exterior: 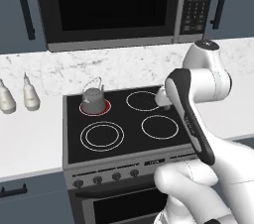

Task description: Turn off the rear left burner of the stove.

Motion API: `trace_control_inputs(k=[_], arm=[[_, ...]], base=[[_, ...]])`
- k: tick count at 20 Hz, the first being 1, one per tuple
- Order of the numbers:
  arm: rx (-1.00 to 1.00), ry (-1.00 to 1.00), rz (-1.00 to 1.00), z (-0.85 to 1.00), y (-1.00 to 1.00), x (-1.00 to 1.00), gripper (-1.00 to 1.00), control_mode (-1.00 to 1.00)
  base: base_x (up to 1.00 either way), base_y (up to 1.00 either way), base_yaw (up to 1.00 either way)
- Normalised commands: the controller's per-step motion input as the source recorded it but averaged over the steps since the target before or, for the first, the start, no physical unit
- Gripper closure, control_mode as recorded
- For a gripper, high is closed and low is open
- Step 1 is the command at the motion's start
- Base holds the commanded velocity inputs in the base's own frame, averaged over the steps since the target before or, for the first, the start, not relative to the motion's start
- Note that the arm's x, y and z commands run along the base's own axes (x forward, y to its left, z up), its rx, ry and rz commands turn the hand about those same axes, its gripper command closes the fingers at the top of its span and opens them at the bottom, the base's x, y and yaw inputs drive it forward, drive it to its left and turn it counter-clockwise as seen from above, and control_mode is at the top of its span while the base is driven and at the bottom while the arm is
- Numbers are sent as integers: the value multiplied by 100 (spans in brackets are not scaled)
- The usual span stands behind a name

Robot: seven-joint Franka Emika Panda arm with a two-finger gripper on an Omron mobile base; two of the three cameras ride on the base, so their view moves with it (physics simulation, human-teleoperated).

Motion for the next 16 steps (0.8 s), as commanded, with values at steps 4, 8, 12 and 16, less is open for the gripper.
trace_control_inputs(k=[4, 8, 12, 16], arm=[[-12, -16, 1, -10, 35, -50, -100, -100], [-37, -29, 15, -55, 100, -65, -100, -100], [-37, -15, 19, -83, 100, -57, -100, -100], [-30, -9, 20, -89, 100, -55, -100, -100]], base=[[0, 0, 0], [0, 0, 0], [0, 0, 0], [0, 0, 0]])
